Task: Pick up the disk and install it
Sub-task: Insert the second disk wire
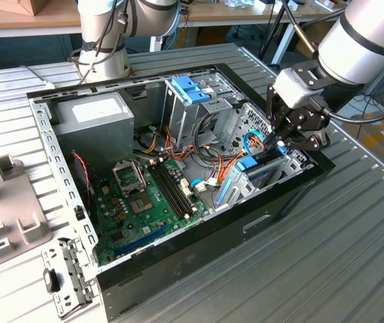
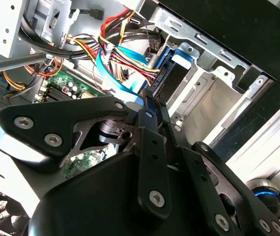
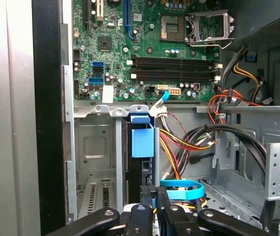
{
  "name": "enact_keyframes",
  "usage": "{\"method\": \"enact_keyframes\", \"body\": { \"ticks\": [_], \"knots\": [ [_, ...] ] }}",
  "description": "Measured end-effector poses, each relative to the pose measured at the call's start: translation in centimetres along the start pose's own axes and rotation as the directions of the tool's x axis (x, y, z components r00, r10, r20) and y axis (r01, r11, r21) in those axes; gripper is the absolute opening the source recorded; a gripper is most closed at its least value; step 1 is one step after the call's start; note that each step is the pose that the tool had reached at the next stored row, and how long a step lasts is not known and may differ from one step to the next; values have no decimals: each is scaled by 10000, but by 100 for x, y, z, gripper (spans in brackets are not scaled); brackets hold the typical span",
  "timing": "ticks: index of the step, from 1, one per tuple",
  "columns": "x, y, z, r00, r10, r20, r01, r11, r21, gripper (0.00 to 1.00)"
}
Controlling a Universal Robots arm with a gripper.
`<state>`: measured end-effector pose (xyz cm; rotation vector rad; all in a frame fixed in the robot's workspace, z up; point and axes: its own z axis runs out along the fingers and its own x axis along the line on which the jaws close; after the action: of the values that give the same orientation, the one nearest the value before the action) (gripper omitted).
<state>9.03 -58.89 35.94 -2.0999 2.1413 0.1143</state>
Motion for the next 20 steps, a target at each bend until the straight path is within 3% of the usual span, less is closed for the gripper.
{"method": "enact_keyframes", "body": {
  "ticks": [20],
  "knots": [
    [6,3,40,10000,0,2,0,10000,0,16]
  ]
}}
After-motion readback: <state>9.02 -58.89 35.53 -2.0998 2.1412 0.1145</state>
